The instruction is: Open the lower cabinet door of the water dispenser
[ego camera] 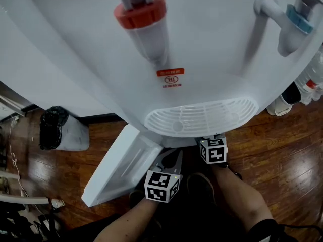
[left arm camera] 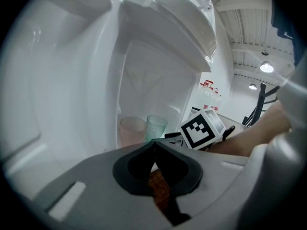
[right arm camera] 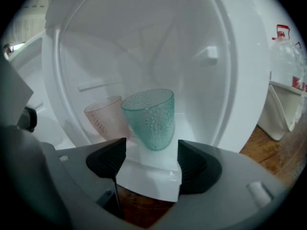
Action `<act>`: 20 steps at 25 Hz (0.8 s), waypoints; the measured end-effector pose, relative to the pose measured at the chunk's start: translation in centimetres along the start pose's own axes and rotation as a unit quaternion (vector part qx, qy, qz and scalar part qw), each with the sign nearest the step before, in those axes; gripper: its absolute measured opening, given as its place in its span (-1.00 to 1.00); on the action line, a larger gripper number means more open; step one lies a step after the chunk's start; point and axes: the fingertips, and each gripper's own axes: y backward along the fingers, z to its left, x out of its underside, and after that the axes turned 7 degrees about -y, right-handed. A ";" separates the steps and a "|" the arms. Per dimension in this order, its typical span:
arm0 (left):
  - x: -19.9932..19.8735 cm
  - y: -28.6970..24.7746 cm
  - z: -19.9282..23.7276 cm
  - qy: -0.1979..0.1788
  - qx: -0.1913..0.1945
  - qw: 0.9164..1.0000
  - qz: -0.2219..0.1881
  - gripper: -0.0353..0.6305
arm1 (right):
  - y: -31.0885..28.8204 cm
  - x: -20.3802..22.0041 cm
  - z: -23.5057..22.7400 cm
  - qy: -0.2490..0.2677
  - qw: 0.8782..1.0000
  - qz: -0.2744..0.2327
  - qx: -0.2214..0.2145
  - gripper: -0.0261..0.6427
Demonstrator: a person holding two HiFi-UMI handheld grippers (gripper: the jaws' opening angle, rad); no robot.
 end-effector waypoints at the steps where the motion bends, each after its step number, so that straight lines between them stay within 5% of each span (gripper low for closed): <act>1: -0.2 0.1 -0.1 -0.003 0.002 1.000 -0.001 -0.89 | 0.4 0.4 0.1 0.000 1.000 0.005 -0.004 0.08; 10: -3.4 3.6 -1.5 -0.025 0.037 0.999 -0.029 -0.89 | 5.5 3.5 4.8 0.014 0.993 0.049 -0.104 -0.43; 14: -4.8 6.1 -1.5 -0.046 0.050 0.997 -0.034 -0.88 | 8.5 3.2 6.4 0.018 0.987 0.056 -0.148 -0.88; 20: -8.3 10.9 -1.5 -0.081 0.077 0.992 -0.063 -0.79 | 13.1 0.5 8.2 0.046 0.982 0.050 -0.176 -0.91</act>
